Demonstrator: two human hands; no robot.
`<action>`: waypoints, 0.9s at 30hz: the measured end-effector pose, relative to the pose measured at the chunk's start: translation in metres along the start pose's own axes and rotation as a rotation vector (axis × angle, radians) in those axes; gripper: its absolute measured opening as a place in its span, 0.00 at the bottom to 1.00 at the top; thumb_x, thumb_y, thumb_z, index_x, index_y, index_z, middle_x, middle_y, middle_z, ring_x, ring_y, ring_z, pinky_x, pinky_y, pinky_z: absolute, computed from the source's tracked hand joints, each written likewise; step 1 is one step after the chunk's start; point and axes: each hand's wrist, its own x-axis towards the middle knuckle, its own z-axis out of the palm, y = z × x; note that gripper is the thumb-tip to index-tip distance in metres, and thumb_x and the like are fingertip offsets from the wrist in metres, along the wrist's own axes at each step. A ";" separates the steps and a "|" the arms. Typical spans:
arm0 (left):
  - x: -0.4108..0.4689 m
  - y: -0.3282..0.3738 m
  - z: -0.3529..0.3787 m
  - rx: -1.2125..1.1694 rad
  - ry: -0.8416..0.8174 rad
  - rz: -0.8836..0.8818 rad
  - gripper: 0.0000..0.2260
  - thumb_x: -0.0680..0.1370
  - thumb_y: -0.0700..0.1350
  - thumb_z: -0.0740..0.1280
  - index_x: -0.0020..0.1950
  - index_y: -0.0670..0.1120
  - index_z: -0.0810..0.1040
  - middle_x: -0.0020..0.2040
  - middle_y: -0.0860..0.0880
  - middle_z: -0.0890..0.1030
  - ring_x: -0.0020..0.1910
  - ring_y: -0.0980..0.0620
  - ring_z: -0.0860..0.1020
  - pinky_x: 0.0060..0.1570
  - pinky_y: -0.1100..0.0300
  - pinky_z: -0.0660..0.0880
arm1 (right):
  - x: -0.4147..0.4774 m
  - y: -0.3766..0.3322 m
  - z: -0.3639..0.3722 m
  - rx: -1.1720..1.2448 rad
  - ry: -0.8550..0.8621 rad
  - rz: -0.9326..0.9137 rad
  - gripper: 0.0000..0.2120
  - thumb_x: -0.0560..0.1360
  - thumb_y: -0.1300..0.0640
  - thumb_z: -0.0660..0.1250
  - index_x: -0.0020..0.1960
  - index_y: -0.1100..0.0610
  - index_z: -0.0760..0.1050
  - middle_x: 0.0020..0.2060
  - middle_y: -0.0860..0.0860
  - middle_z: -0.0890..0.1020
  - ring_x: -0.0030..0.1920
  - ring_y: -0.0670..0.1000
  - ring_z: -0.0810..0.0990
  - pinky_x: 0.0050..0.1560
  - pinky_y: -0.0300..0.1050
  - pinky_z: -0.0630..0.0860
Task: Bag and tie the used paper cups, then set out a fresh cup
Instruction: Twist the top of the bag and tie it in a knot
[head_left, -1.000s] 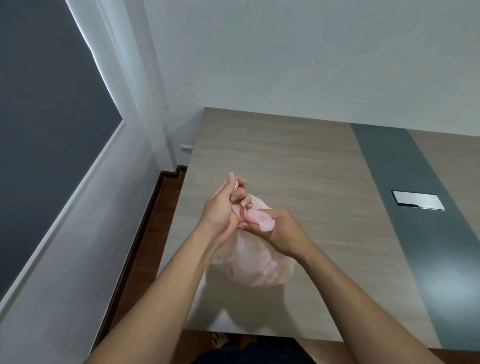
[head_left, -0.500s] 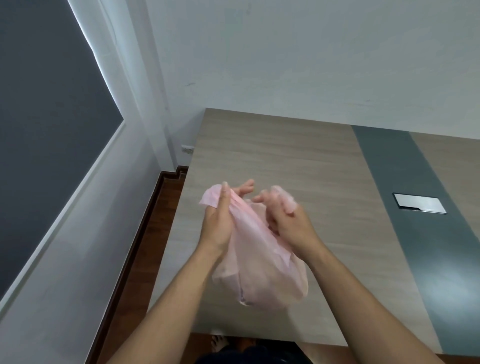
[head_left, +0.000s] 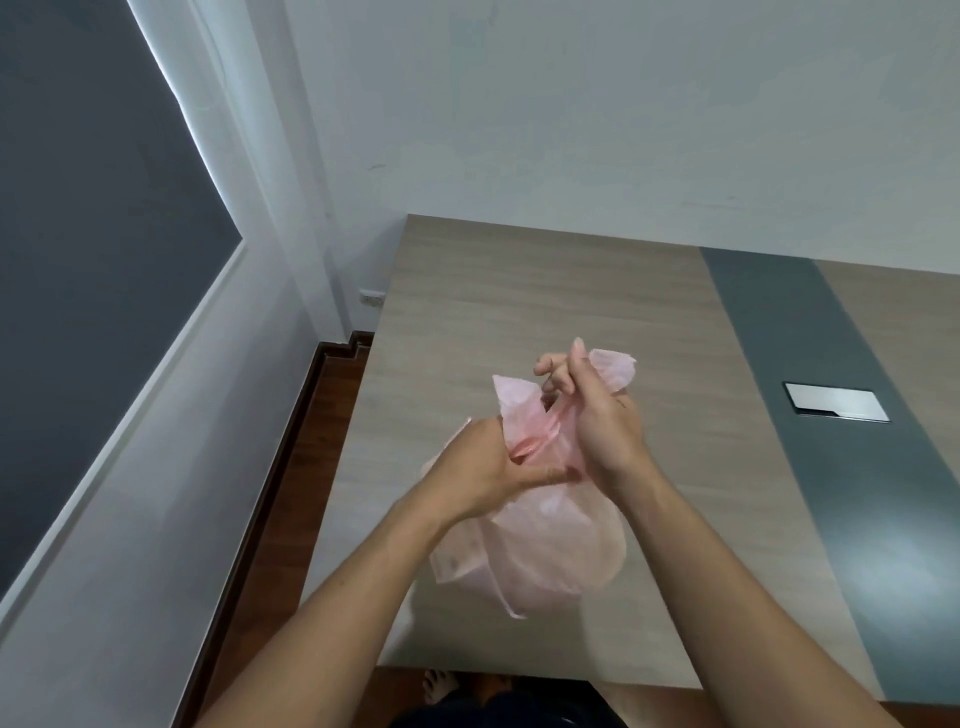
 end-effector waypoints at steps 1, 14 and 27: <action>0.003 -0.002 0.002 0.025 0.049 -0.031 0.24 0.71 0.69 0.80 0.45 0.48 0.83 0.38 0.46 0.86 0.32 0.52 0.79 0.35 0.51 0.76 | -0.003 -0.006 -0.001 -0.184 -0.031 -0.035 0.24 0.90 0.44 0.57 0.45 0.58 0.78 0.41 0.51 0.73 0.41 0.47 0.73 0.46 0.41 0.75; -0.007 -0.009 -0.013 -0.265 0.104 -0.071 0.17 0.79 0.62 0.78 0.50 0.48 0.87 0.41 0.48 0.87 0.38 0.52 0.85 0.38 0.54 0.80 | -0.022 -0.054 -0.064 -0.636 -0.387 0.011 0.46 0.71 0.42 0.80 0.83 0.41 0.63 0.80 0.38 0.71 0.80 0.40 0.70 0.78 0.46 0.73; 0.001 0.002 0.007 -0.524 0.033 0.082 0.11 0.83 0.47 0.76 0.65 0.53 0.86 0.60 0.51 0.90 0.62 0.47 0.88 0.65 0.49 0.84 | -0.038 0.009 -0.016 -0.565 -0.137 -0.227 0.19 0.92 0.51 0.54 0.68 0.55 0.83 0.71 0.41 0.83 0.75 0.42 0.78 0.78 0.42 0.71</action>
